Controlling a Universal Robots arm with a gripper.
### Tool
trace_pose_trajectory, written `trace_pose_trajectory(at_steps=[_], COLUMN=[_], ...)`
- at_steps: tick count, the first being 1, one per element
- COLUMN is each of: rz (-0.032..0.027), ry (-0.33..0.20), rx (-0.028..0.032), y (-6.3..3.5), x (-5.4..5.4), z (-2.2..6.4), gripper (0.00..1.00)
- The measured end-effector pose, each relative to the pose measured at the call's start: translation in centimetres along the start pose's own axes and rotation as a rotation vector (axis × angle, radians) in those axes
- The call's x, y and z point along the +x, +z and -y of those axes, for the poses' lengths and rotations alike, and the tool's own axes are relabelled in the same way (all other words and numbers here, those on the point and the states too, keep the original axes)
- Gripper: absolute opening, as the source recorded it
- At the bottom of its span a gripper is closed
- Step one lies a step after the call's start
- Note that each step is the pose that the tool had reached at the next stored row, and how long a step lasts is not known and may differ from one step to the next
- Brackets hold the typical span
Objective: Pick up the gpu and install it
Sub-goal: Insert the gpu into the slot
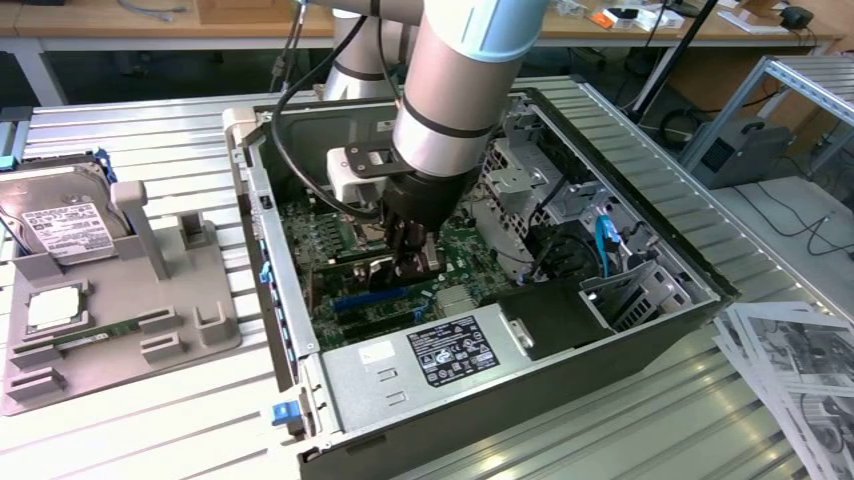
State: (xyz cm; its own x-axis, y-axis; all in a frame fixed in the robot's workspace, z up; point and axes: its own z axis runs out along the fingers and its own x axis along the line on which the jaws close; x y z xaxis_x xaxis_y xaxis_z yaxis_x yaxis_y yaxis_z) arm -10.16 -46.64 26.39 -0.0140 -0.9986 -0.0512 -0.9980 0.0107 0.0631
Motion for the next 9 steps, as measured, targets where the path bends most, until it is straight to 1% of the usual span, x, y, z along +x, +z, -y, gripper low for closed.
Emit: trace_pose_trajectory(at_steps=[3,9], rz=[0.0000,0.0000], ry=[0.000,0.000], rx=[0.0000,0.0000], y=[0.00,0.03], x=[0.00,0.01], z=[-0.02,-0.53], gripper=[0.27,0.27])
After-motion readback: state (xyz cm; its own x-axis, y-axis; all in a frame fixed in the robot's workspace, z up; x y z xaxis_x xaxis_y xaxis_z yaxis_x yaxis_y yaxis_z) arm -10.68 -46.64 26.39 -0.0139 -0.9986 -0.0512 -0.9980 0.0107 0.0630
